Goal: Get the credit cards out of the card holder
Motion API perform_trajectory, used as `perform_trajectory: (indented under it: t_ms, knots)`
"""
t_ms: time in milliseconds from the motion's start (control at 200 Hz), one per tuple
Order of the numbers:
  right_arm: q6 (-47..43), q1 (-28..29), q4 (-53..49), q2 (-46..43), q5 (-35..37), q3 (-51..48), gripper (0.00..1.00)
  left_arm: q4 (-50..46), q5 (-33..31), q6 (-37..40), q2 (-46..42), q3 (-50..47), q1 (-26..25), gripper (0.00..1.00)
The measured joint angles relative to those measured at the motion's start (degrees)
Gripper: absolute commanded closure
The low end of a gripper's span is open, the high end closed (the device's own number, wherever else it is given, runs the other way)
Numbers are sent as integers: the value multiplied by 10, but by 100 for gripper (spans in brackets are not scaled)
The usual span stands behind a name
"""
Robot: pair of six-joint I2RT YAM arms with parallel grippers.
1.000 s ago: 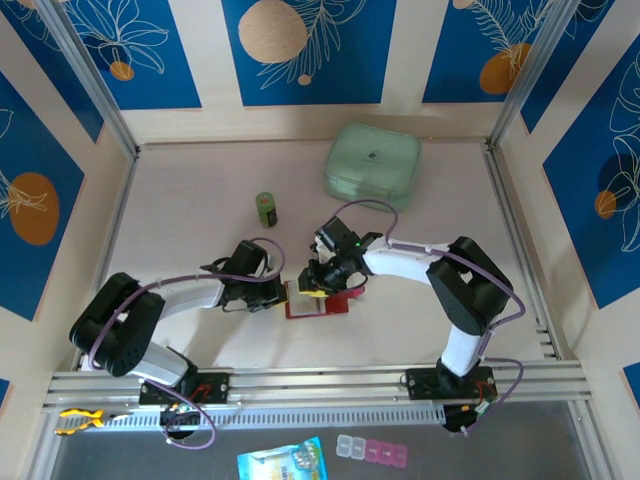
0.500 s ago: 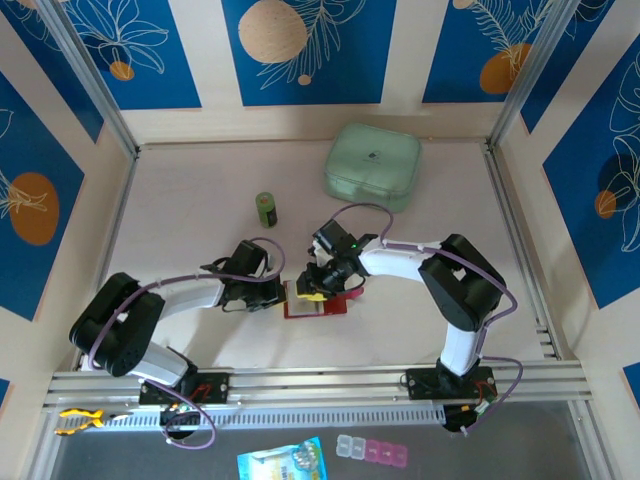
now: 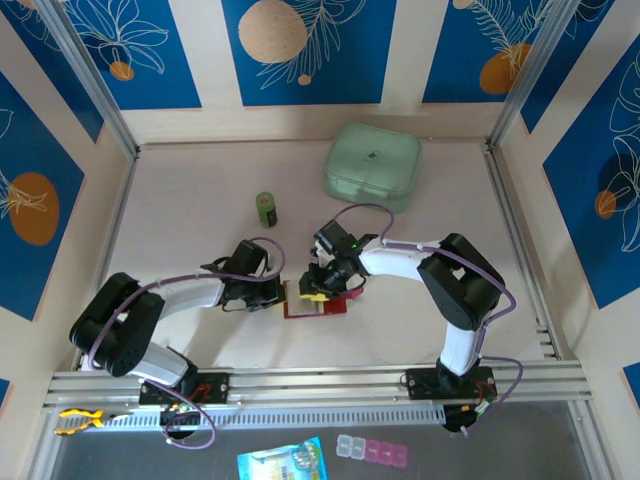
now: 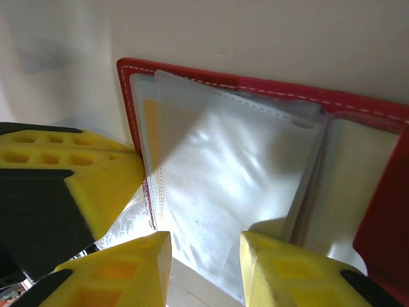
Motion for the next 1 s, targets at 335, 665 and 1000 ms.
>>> perform_trajectory:
  t_ms: [335,665,1000]
  knots:
    - [-4,-10,-2,-9,0,-12,65,-7,-4,0,0,5,0,96]
    - [-4,-17,2,-9,-2,-24,65,-15,-6,0,-1,10,0,93]
    - [-4,-18,12,-9,-7,-31,66,20,12,-32,-39,11,-2,72]
